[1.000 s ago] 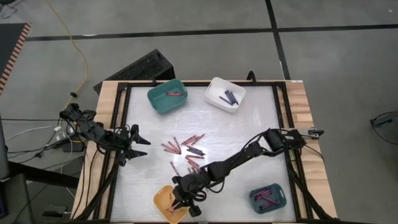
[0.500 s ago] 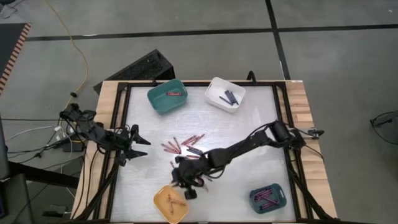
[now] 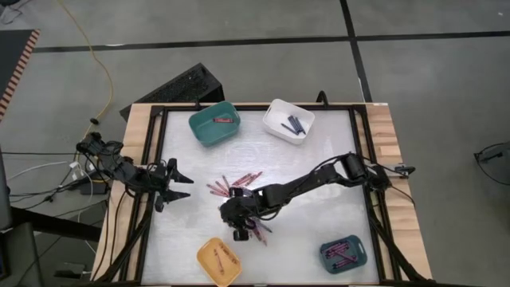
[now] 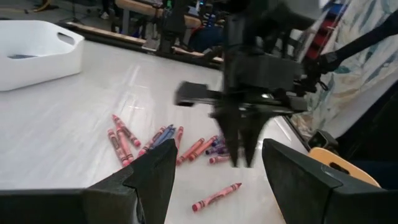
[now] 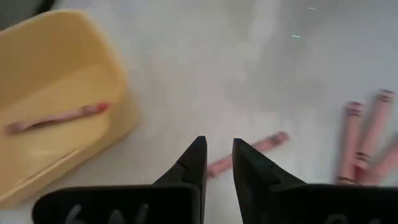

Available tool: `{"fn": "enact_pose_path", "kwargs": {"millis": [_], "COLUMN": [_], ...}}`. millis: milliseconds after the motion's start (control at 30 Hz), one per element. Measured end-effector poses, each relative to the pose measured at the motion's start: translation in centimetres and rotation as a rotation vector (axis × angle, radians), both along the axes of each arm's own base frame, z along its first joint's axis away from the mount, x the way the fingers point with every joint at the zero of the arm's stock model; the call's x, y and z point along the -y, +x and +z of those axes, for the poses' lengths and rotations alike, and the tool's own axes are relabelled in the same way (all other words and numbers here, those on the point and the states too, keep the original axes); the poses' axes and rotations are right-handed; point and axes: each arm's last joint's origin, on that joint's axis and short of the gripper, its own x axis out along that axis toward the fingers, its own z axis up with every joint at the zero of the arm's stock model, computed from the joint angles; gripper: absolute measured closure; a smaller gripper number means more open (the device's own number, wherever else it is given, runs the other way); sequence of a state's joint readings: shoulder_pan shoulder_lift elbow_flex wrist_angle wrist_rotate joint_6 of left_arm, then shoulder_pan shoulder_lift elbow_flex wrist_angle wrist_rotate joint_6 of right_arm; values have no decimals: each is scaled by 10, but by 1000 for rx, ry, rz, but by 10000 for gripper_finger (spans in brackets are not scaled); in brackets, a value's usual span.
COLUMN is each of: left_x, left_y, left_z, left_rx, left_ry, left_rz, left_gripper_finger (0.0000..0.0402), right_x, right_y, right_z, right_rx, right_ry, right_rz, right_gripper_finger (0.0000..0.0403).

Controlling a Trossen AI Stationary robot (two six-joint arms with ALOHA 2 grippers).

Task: Sort crayons
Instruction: Put the pink crayon into the yellow bin

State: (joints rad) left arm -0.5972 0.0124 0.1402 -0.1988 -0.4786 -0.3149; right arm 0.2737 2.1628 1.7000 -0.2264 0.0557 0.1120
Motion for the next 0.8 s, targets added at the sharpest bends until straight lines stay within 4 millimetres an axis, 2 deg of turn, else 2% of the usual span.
{"fn": "enact_pose_path", "kwargs": {"millis": [167, 267, 400, 567, 800], "left_x": [-1, -1, -1, -1, -1], "left_y": [0, 0, 0, 0, 0], "left_z": [0, 0, 0, -1, -5], "left_rx": [1, 0, -1, -9, -46], "left_ry": [6, 1, -10, 18, 33], "left_rz": [24, 25, 24, 23, 25], "left_gripper_finger": [174, 174, 174, 174, 174], "right_x": [-15, -21, -19, -12, -2], "right_y": [-3, -3, -3, -3, -4], "right_z": [5, 11, 4, 0, -12], "right_rx": [41, 80, 43, 37, 17], "right_ry": [-14, 5, 44, -27, -101], "right_rz": [88, 82, -24, -138, -137], "right_gripper_finger": [330, 330, 330, 330, 330]}}
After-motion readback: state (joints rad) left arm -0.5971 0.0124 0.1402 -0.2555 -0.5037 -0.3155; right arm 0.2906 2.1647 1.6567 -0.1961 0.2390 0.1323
